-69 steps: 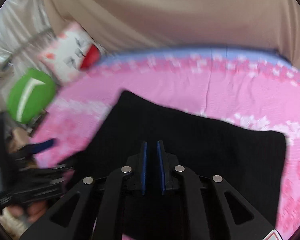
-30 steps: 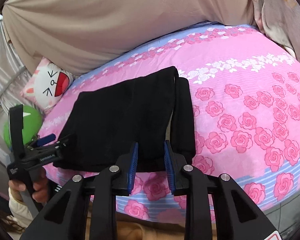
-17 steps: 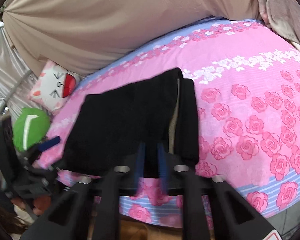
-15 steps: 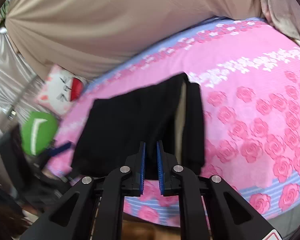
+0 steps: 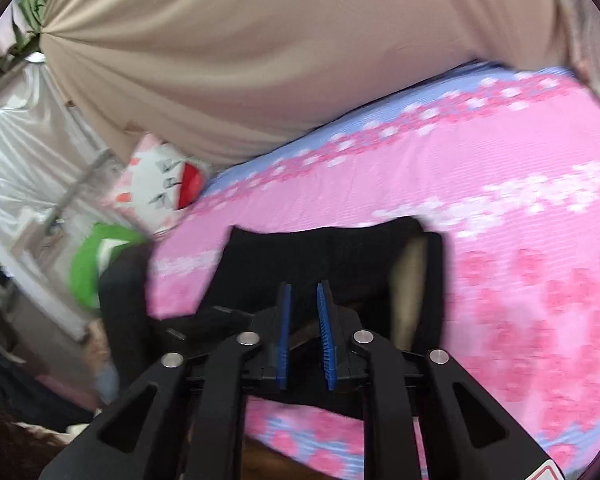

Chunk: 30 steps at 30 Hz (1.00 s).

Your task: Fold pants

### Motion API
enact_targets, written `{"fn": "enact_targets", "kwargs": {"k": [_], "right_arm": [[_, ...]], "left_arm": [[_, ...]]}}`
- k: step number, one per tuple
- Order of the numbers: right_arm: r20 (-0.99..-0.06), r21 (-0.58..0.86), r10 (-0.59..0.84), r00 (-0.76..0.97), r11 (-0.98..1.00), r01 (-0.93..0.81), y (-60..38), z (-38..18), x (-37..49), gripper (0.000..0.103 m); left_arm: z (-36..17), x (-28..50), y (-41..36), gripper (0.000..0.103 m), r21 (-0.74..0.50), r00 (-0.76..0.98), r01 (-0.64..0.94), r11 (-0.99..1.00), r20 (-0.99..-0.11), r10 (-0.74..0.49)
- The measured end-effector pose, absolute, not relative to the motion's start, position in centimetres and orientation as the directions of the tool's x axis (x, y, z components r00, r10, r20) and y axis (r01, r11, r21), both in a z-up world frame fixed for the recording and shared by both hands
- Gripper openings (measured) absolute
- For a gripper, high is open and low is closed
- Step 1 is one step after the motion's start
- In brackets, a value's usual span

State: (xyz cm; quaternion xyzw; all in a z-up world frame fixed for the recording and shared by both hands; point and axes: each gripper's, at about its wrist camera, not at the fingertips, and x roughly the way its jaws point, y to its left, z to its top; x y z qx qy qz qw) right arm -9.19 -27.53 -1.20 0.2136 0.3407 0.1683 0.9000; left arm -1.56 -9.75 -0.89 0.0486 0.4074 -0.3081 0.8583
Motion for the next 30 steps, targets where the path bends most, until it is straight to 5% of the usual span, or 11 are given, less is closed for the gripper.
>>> {"fn": "enact_targets", "kwargs": {"k": [4,7,12,15,19,22,24,26,27,30], "right_arm": [[-0.633,0.363,0.318,0.706,0.927,-0.091,-27.8,-2.9,-9.4,0.032],[-0.678,0.301,0.296,0.673,0.947,-0.113,-26.7,-4.4,-7.8,0.048],[-0.727,0.233,0.285,0.624,0.958,-0.166,-24.7,-6.3,-3.8,0.048],[-0.722,0.289,0.355,0.594,0.935,-0.207,-24.3,-6.5,-2.5,0.005],[-0.622,0.306,0.400,0.673,0.915,-0.261,-24.3,-2.2,-4.8,0.004],[-0.579,0.326,0.393,0.715,0.915,-0.239,-26.0,-0.9,-5.9,0.004],[-0.640,0.300,0.323,0.697,0.940,-0.160,-27.2,-3.2,-4.8,0.011],[-0.738,0.319,0.289,0.610,0.946,-0.062,-28.8,-7.9,-3.0,0.007],[-0.681,0.414,0.350,0.643,0.909,-0.056,-30.0,-8.5,-3.6,0.007],[-0.653,0.443,0.303,0.694,0.896,0.025,-31.9,-6.7,-6.4,0.027]], "left_arm": [[4.0,-0.6,-6.3,0.006,-0.196,0.532,0.559,0.805,-0.660,-0.530],[7.0,-0.1,-5.3,0.006,-0.188,0.554,0.562,0.805,-0.637,-0.536],[8.8,0.3,-6.1,0.006,-0.164,0.547,0.572,0.803,-0.653,-0.523],[9.0,0.4,-6.0,0.006,-0.140,0.560,0.559,0.818,-0.663,-0.496],[9.6,-0.1,-5.7,0.006,-0.134,0.581,0.554,0.822,-0.645,-0.497],[9.1,-0.5,-6.7,0.007,-0.154,0.562,0.572,0.806,-0.642,-0.521],[6.7,-0.4,-8.7,0.011,-0.179,0.510,0.584,0.792,-0.679,-0.529],[2.8,-0.3,-11.3,0.021,-0.189,0.428,0.602,0.776,-0.744,-0.513],[1.1,-0.4,-12.4,0.026,-0.175,0.390,0.616,0.768,-0.780,-0.490],[-1.6,-2.1,-13.3,0.035,-0.140,0.350,0.639,0.756,-0.823,-0.448]]}}
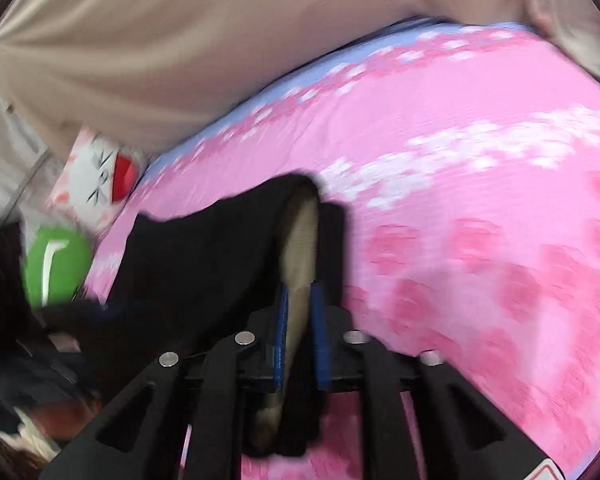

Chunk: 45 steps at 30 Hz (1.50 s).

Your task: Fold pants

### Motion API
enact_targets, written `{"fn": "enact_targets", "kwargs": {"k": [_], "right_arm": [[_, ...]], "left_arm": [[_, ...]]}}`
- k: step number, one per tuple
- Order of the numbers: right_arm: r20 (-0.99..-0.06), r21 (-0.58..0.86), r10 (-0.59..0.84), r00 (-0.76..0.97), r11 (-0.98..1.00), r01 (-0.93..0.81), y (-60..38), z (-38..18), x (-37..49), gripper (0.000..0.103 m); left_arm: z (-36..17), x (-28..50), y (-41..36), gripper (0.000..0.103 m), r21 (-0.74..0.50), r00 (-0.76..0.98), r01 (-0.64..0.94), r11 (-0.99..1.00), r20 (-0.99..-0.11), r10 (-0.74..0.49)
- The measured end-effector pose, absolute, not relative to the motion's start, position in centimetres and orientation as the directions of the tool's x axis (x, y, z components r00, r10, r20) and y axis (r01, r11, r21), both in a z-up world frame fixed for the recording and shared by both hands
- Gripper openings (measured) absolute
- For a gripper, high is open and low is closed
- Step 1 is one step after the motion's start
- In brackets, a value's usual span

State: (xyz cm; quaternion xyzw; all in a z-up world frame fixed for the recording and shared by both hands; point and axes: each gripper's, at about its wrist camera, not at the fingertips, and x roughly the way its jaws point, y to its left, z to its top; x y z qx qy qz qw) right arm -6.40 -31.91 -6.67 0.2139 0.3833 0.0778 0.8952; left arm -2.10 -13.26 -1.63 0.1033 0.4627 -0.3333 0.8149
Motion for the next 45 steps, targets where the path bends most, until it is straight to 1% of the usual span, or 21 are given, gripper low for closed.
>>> {"fn": "enact_targets", "kwargs": {"k": [2,4,5,7,11,13,16,18,20,22,24,25,27,29,31,33,35,37,39,42,45], "right_arm": [[-0.625,0.436,0.296,0.722,0.900,0.008,-32.4,-5.0,-8.1,0.034],[-0.591,0.500,0.378,0.713,0.865,-0.044,-32.5,-4.0,-8.7,0.045],[-0.572,0.529,0.423,0.702,0.845,-0.078,-32.4,-3.7,-8.8,0.048],[-0.564,0.544,0.477,0.674,0.829,-0.130,-30.9,-3.4,-8.0,0.053],[-0.697,0.413,0.391,0.601,0.904,-0.109,-27.6,-5.2,-4.6,0.054],[-0.733,0.347,0.333,0.594,0.933,-0.095,-26.3,-5.8,-3.5,0.031],[-0.705,0.261,0.270,0.655,0.958,-0.114,-24.9,-4.0,-4.3,0.021],[-0.636,0.228,0.248,0.731,0.965,-0.129,-25.1,-0.7,-5.9,0.021],[-0.635,0.182,0.202,0.746,0.977,-0.110,-26.1,-0.1,-6.0,0.022],[-0.739,0.127,0.127,0.661,0.991,-0.048,-27.1,-3.9,-4.1,0.022],[-0.787,0.162,0.142,0.600,0.987,-0.020,-27.5,-6.6,-3.1,0.023],[-0.751,0.236,0.177,0.636,0.972,0.009,-28.1,-6.0,-3.7,0.024],[-0.690,0.243,0.140,0.710,0.969,0.045,-28.0,-3.4,-5.0,0.027],[-0.635,0.251,0.157,0.756,0.968,0.009,-27.0,-1.0,-5.3,0.027],[-0.626,0.278,0.252,0.738,0.956,-0.091,-25.1,0.0,-4.1,0.025],[-0.687,0.231,0.262,0.678,0.963,-0.138,-23.6,-1.7,-0.9,0.023],[-0.785,0.136,0.148,0.601,0.989,-0.066,-24.4,-5.1,2.6,0.019],[-0.788,0.222,0.175,0.590,0.975,0.008,-26.4,-6.2,4.2,0.017],[-0.764,0.256,0.173,0.622,0.965,0.046,-26.2,-4.1,3.4,0.017],[-0.687,0.265,0.283,0.670,0.955,-0.133,-21.7,-0.8,1.7,0.019],[-0.722,0.197,0.333,0.607,0.939,-0.281,-15.5,-1.2,3.4,0.018]], "left_arm": [[-0.9,-3.3,-12.0,0.062,-0.161,0.364,0.644,0.748,-0.796,-0.485],[0.7,-4.3,-9.6,0.081,-0.205,0.394,0.632,0.747,-0.746,-0.537],[1.5,-4.7,-8.3,0.084,-0.221,0.416,0.622,0.751,-0.719,-0.557],[2.6,-5.0,-6.8,0.085,-0.208,0.459,0.606,0.768,-0.697,-0.551],[3.5,-4.5,-3.4,0.086,-0.119,0.589,0.492,0.862,-0.684,-0.430],[2.9,-3.6,-1.9,0.086,-0.095,0.620,0.421,0.902,-0.695,-0.363],[1.5,-2.1,-0.1,0.086,-0.055,0.638,0.335,0.941,-0.721,-0.269],[0.2,-1.4,0.7,0.086,-0.032,0.638,0.294,0.955,-0.738,-0.221],[-1.5,-0.3,1.4,0.086,-0.018,0.621,0.264,0.964,-0.762,-0.184],[-3.1,0.5,1.7,0.086,-0.008,0.603,0.237,0.971,-0.783,-0.154],[-4.2,1.0,2.4,0.088,-0.032,0.585,0.223,0.974,-0.795,-0.159],[-4.3,1.0,2.7,0.089,-0.040,0.585,0.217,0.975,-0.794,-0.163],[-4.0,1.0,3.0,0.089,-0.019,0.600,0.207,0.978,-0.788,-0.142],[-3.9,1.0,3.1,0.090,0.001,0.608,0.207,0.978,-0.783,-0.128],[-4.0,1.0,3.2,0.091,-0.005,0.603,0.204,0.979,-0.787,-0.130],[-4.2,1.1,3.6,0.092,-0.008,0.601,0.189,0.982,-0.790,-0.122],[-4.4,1.1,4.2,0.093,0.014,0.608,0.167,0.986,-0.789,-0.092],[-4.4,1.0,4.7,0.093,0.018,0.610,0.162,0.987,-0.788,-0.086],[-3.9,0.7,5.6,0.093,0.008,0.613,0.154,0.988,-0.785,-0.089],[-2.6,0.3,7.3,0.092,-0.036,0.633,0.120,0.992,-0.767,-0.104],[-1.5,0.3,8.2,0.092,-0.045,0.658,0.093,0.995,-0.747,-0.096]]}}
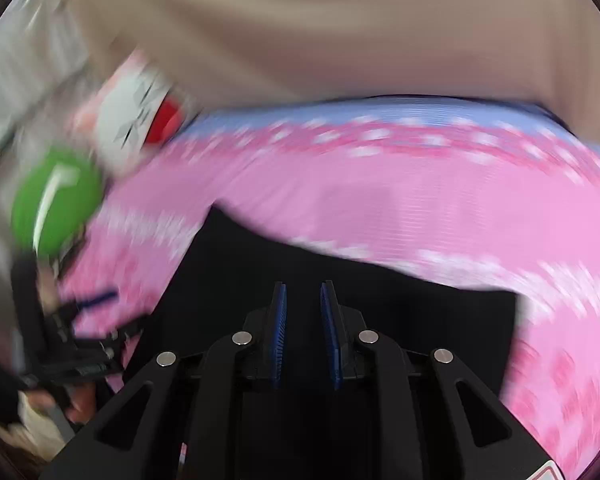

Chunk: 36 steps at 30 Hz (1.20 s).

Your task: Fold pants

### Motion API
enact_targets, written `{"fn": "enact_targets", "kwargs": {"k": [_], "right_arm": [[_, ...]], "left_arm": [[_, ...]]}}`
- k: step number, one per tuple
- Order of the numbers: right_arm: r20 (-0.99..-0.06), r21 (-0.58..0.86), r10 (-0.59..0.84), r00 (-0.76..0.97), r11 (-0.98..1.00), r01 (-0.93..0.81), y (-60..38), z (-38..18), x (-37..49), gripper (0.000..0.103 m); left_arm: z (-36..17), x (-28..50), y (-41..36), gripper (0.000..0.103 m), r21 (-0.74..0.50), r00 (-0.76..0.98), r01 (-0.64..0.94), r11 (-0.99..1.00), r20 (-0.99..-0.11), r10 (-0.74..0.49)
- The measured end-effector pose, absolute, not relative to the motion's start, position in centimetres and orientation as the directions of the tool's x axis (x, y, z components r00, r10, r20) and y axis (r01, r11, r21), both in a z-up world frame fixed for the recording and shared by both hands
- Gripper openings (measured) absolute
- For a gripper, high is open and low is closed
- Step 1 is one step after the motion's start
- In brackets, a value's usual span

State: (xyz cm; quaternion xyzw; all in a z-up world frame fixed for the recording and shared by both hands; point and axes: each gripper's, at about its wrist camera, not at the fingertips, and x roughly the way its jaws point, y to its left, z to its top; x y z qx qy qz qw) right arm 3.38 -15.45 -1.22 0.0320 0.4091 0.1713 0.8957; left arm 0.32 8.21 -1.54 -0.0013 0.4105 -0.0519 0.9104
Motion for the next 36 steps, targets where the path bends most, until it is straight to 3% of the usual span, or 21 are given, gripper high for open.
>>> {"fn": "enact_targets", "kwargs": {"k": [3,6,9,12,14,17,20,23,24,27,29,31,33,35,36], "right_arm": [[-0.819,0.090,0.224,0.528,0.959,-0.267,-11.2,-6.5,8.8,0.018],[-0.809,0.065,0.178,0.561,0.974,-0.215,-9.9,-5.7,9.3,0.019],[-0.759,0.121,0.264,0.594,0.955,-0.270,-9.9,-4.3,7.5,0.019],[-0.794,0.139,0.264,0.548,0.955,-0.260,-10.6,-6.3,8.0,0.019],[-0.774,0.203,0.294,0.561,0.954,-0.220,-11.7,-5.3,6.5,0.019],[-0.713,0.157,0.261,0.651,0.964,-0.214,-12.8,-2.6,2.0,0.019],[-0.715,0.131,0.212,0.666,0.977,-0.170,-15.6,-2.9,-1.7,0.019],[-0.773,0.013,0.026,0.634,1.000,-0.025,-18.8,-5.5,-3.2,0.018],[-0.772,0.023,0.019,0.635,1.000,-0.001,-19.8,-5.8,-3.9,0.014],[-0.727,0.163,0.110,0.678,0.986,0.015,-22.0,-4.5,-6.7,0.015],[-0.714,0.134,0.088,0.695,0.991,0.012,-22.3,-4.2,-7.8,0.017],[-0.746,0.093,0.050,0.664,0.995,0.030,-23.2,-5.8,-8.0,0.011],[-0.735,0.121,0.061,0.675,0.992,0.042,-24.0,-6.4,-8.5,0.011],[-0.716,0.174,0.084,0.693,0.983,0.060,-24.7,-5.5,-9.6,0.022],[-0.703,0.187,0.080,0.707,0.979,0.076,-25.1,-5.0,-10.2,0.040]], "left_arm": [[-1.2,0.4,8.6,0.092,-0.048,0.657,0.081,0.996,-0.748,-0.090],[-1.4,0.3,9.0,0.092,-0.055,0.646,0.076,0.996,-0.758,-0.091],[-1.6,0.0,9.1,0.092,-0.044,0.645,0.075,0.996,-0.760,-0.082],[-2.2,0.4,8.5,0.093,-0.044,0.631,0.086,0.995,-0.771,-0.088],[-2.5,0.6,8.2,0.093,-0.040,0.622,0.090,0.995,-0.778,-0.087],[-2.6,0.5,7.3,0.093,-0.017,0.620,0.103,0.995,-0.780,-0.077],[-2.6,0.4,6.6,0.093,0.001,0.622,0.111,0.994,-0.780,-0.069],[-2.6,0.4,5.6,0.093,0.004,0.619,0.125,0.992,-0.782,-0.075],[-2.6,0.4,5.4,0.093,0.006,0.618,0.131,0.991,-0.782,-0.076],[-2.6,0.4,4.4,0.093,0.020,0.613,0.136,0.991,-0.787,-0.068],[-2.6,0.1,3.9,0.093,0.015,0.608,0.143,0.990,-0.790,-0.076],[-2.6,-0.2,3.4,0.093,0.029,0.610,0.148,0.989,-0.789,-0.068],[-2.6,-0.5,3.1,0.093,0.036,0.607,0.151,0.988,-0.792,-0.064],[-2.3,-1.0,3.4,0.093,0.019,0.603,0.155,0.988,-0.793,-0.080],[-2.2,-1.3,3.8,0.093,-0.006,0.602,0.158,0.987,-0.792,-0.100]]}}
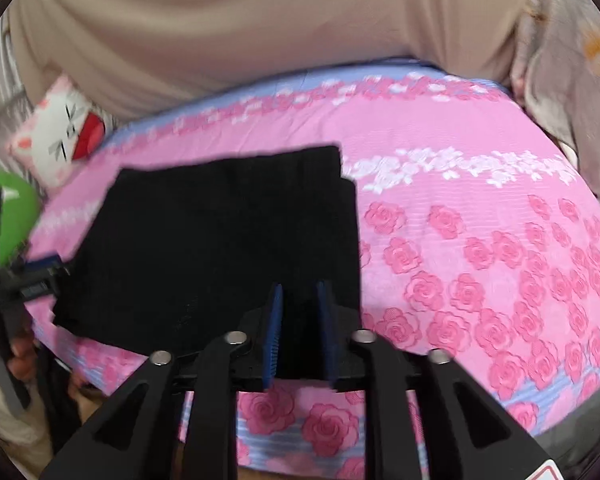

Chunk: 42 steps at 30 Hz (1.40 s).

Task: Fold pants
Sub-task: 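Grasp the folded pants with the right gripper while the left gripper grasps the other end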

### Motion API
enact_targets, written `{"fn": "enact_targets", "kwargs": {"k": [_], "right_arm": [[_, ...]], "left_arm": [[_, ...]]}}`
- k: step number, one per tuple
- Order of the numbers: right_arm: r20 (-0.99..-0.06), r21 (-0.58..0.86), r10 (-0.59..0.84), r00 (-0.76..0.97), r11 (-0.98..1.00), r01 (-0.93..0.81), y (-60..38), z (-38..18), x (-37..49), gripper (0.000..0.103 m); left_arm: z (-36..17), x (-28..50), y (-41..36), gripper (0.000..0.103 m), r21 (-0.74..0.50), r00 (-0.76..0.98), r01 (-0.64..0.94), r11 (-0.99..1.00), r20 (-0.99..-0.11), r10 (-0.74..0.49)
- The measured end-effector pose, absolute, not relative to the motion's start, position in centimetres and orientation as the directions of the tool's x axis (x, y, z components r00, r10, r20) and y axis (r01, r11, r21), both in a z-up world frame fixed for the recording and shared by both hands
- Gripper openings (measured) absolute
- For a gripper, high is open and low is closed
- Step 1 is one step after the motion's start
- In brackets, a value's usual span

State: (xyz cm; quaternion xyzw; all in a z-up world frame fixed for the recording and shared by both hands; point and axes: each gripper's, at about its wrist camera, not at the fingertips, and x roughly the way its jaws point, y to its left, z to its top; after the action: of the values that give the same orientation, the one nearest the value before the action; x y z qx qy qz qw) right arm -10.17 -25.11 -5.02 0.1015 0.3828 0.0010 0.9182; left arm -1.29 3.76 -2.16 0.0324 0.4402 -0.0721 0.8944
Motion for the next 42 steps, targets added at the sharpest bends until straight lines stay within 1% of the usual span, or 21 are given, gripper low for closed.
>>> {"fn": "enact_targets", "kwargs": {"k": [1,2,3,4,5,8,9,11,13,15,19,22,24,25,26,28,30,33,36,40,42], "right_arm": [[-0.698,0.186,0.069,0.713,0.979,0.088,-25.4,-5.0,-10.6,0.049],[-0.695,0.189,0.067,0.716,0.978,0.092,-25.8,-4.9,-11.1,0.050],[-0.696,0.203,0.075,0.714,0.975,0.095,-26.3,-5.0,-11.6,0.053],[-0.699,0.221,0.087,0.710,0.970,0.099,-26.7,-5.4,-11.9,0.059],[-0.701,0.249,0.109,0.705,0.964,0.098,-27.2,-5.7,-12.0,0.061],[-0.714,0.346,0.211,0.668,0.935,0.073,-28.2,-7.5,-12.1,0.066],[-0.716,0.375,0.246,0.653,0.925,0.062,-28.2,-8.1,-11.8,0.067],[-0.699,0.471,0.355,0.620,0.882,0.026,-28.0,-9.5,-11.3,0.067],[-0.662,0.555,0.442,0.605,0.832,0.000,-28.1,-10.2,-10.7,0.081],[-0.623,0.600,0.488,0.612,0.800,-0.027,-28.2,-10.2,-10.3,0.083],[-0.539,0.709,0.600,0.591,0.702,-0.067,-29.3,-10.3,-8.8,0.085],[-0.499,0.754,0.661,0.560,0.650,-0.096,-29.6,-10.4,-7.5,0.085],[-0.519,0.755,0.670,0.532,0.650,-0.083,-29.7,-10.4,-6.8,0.084],[-0.534,0.746,0.664,0.523,0.661,-0.077,-29.8,-10.1,-7.0,0.080],[-0.548,0.735,0.653,0.523,0.674,-0.073,-30.2,-9.8,-7.4,0.080],[-0.577,0.695,0.591,0.564,0.718,-0.042,-31.4,-9.1,-8.9,0.084],[-0.618,0.642,0.502,0.605,0.767,0.019,-32.7,-8.5,-9.6,0.085],[-0.599,0.697,0.564,0.569,0.717,0.024,-33.4,-9.3,-8.1,0.085],[-0.591,0.717,0.609,0.530,0.697,-0.002,-32.7,-10.1,-6.1,0.085],[-0.558,0.748,0.691,0.459,0.658,-0.082,-30.7,-10.7,-2.9,0.085],[-0.563,0.742,0.698,0.442,0.663,-0.102,-29.9,-10.8,-1.6,0.086]], "left_arm": [[-2.0,-1.5,4.3,0.094,-0.037,0.598,0.160,0.986,-0.791,-0.127],[-2.0,-1.7,5.2,0.098,-0.095,0.586,0.165,0.982,-0.791,-0.175],[-2.2,-1.7,6.0,0.098,-0.148,0.567,0.165,0.975,-0.795,-0.217],[-2.5,-1.6,6.7,0.098,-0.188,0.546,0.158,0.969,-0.801,-0.245],[-3.2,-1.5,7.7,0.098,-0.241,0.513,0.144,0.960,-0.811,-0.281],[-5.2,-1.5,8.9,0.098,-0.319,0.452,0.108,0.942,-0.828,-0.332],[-5.0,-1.8,9.0,0.098,-0.323,0.474,0.118,0.939,-0.812,-0.339],[-4.9,-2.0,8.6,0.098,-0.350,0.461,0.143,0.926,-0.804,-0.375],[-4.9,-1.5,7.6,0.098,-0.451,0.404,0.193,0.872,-0.773,-0.489],[-5.0,-0.8,6.7,0.098,-0.494,0.376,0.221,0.841,-0.752,-0.541],[-5.1,1.0,5.8,0.098,-0.503,0.384,0.200,0.841,-0.749,-0.540],[-5.2,1.8,5.2,0.098,-0.502,0.385,0.202,0.841,-0.749,-0.540],[-5.1,2.5,4.8,0.098,-0.490,0.379,0.207,0.847,-0.757,-0.531],[-5.0,2.7,4.8,0.098,-0.490,0.369,0.211,0.846,-0.761,-0.533],[-5.0,2.6,5.0,0.098,-0.492,0.359,0.219,0.842,-0.762,-0.539],[-5.0,1.9,6.2,0.098,-0.485,0.357,0.232,0.843,-0.764,-0.538],[-5.1,1.6,6.7,0.098,-0.486,0.358,0.244,0.839,-0.759,-0.544],[-5.1,1.8,6.0,0.098,-0.461,0.370,0.252,0.851,-0.766,-0.525],[-5.1,2.1,5.2,0.098,-0.437,0.377,0.260,0.861,-0.775,-0.507],[-5.2,2.9,5.0,0.098,-0.459,0.361,0.260,0.850,-0.770,-0.526],[-5.3,3.5,4.9,0.098,-0.467,0.354,0.261,0.845,-0.768,-0.534]]}}
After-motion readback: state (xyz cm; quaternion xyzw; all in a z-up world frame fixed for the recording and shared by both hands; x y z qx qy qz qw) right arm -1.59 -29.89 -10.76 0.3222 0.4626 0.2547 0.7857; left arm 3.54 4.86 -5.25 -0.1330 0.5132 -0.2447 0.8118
